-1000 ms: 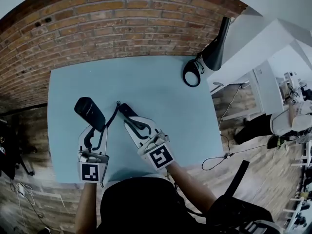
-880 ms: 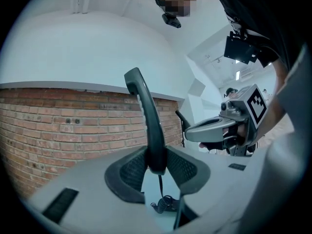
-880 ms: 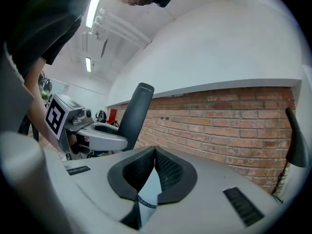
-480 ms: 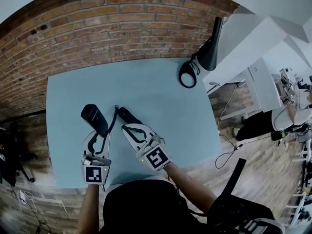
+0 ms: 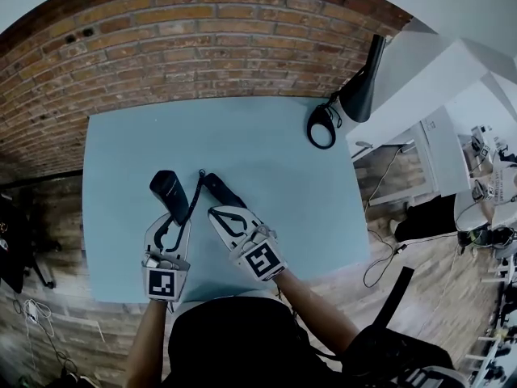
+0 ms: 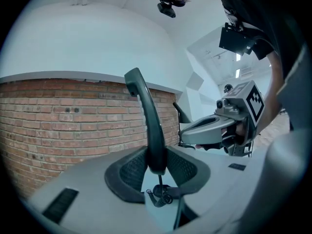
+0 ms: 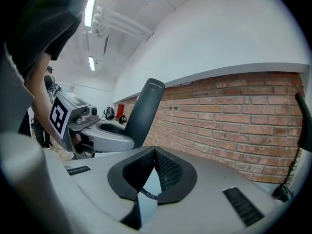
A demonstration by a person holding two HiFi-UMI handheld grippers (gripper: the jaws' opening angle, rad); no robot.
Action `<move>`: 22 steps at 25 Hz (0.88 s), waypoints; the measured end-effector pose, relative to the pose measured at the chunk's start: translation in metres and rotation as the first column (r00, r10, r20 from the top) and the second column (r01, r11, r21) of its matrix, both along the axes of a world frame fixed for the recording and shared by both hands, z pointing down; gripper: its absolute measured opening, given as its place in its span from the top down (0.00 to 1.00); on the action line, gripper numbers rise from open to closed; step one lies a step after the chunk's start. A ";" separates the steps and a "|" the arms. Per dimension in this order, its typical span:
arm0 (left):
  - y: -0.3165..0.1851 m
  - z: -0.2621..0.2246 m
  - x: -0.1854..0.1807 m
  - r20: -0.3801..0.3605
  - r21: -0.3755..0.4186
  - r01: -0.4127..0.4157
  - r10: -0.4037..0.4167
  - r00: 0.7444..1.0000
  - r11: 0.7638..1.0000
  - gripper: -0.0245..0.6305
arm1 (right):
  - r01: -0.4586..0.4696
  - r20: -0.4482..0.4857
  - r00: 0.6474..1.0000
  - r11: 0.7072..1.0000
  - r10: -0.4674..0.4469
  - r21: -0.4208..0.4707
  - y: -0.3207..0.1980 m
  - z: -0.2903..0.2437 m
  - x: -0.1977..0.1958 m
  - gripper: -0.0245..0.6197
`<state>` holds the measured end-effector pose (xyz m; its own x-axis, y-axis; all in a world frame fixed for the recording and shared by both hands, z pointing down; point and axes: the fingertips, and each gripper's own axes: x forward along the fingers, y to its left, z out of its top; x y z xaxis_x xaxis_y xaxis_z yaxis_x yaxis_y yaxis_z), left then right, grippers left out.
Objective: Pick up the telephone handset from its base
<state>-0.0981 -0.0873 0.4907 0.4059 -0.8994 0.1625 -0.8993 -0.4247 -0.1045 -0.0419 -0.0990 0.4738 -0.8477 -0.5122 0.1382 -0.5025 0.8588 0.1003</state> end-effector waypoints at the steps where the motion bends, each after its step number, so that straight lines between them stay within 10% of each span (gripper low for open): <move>1: 0.001 0.002 0.001 0.001 -0.003 -0.003 0.003 1.000 1.000 0.74 | 0.004 -0.010 1.000 1.000 -0.004 0.002 0.001 0.002 0.000 0.96; 22: 0.013 0.042 -0.001 -0.020 -0.088 0.007 -0.008 1.000 0.996 0.74 | -0.004 -0.057 0.998 0.997 0.000 -0.072 0.007 0.041 -0.002 0.96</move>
